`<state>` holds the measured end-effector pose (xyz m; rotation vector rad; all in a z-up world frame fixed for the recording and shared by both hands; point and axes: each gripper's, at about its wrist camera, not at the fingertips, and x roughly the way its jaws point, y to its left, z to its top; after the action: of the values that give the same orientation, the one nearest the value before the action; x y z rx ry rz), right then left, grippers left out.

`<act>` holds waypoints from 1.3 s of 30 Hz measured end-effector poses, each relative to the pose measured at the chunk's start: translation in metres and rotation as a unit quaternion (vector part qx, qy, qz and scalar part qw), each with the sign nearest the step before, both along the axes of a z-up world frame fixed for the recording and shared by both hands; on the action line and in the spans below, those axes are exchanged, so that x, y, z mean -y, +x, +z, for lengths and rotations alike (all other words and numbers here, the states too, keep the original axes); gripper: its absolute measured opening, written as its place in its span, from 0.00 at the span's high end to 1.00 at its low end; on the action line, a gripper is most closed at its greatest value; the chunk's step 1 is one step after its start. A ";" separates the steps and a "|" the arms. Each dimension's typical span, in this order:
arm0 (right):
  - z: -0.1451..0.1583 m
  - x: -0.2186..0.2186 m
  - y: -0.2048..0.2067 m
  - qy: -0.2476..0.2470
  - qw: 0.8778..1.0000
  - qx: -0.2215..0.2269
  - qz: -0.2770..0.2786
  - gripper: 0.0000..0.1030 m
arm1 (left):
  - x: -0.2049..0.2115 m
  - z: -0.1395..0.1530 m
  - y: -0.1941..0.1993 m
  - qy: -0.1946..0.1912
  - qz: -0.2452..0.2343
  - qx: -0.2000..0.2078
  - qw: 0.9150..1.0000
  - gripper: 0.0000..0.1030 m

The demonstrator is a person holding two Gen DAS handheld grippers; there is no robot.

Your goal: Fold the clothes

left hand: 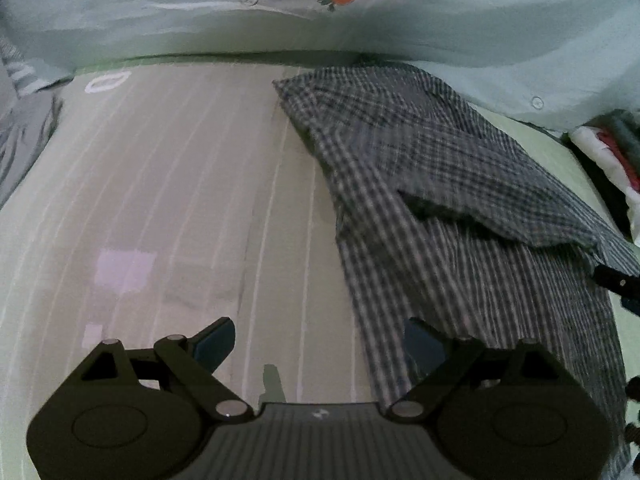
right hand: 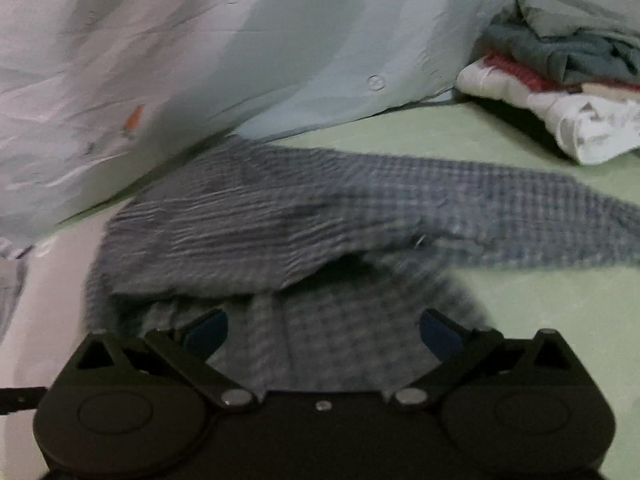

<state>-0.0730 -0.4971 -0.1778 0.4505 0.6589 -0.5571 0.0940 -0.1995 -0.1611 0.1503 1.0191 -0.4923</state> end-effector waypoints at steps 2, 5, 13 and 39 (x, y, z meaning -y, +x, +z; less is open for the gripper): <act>-0.002 0.025 0.010 -0.013 1.000 -0.003 -0.015 0.00 | 0.009 -0.002 0.013 0.008 0.001 0.008 1.000 0.11; -0.009 0.067 0.025 -0.023 0.999 -0.007 -0.044 0.00 | 0.022 -0.007 0.036 0.022 0.007 0.016 1.000 0.11; -0.043 0.138 0.052 0.001 0.995 -0.067 -0.078 0.24 | 0.055 -0.028 0.088 0.071 0.005 0.011 0.997 0.11; 0.009 0.188 0.027 -0.068 0.983 -0.013 -0.173 0.95 | 0.056 -0.014 0.169 -0.045 0.036 0.000 0.998 0.11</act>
<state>-0.0457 -0.6851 -0.1689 0.4320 0.5664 -0.9325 0.2626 -0.2554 -0.1753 0.0335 0.9969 -0.4721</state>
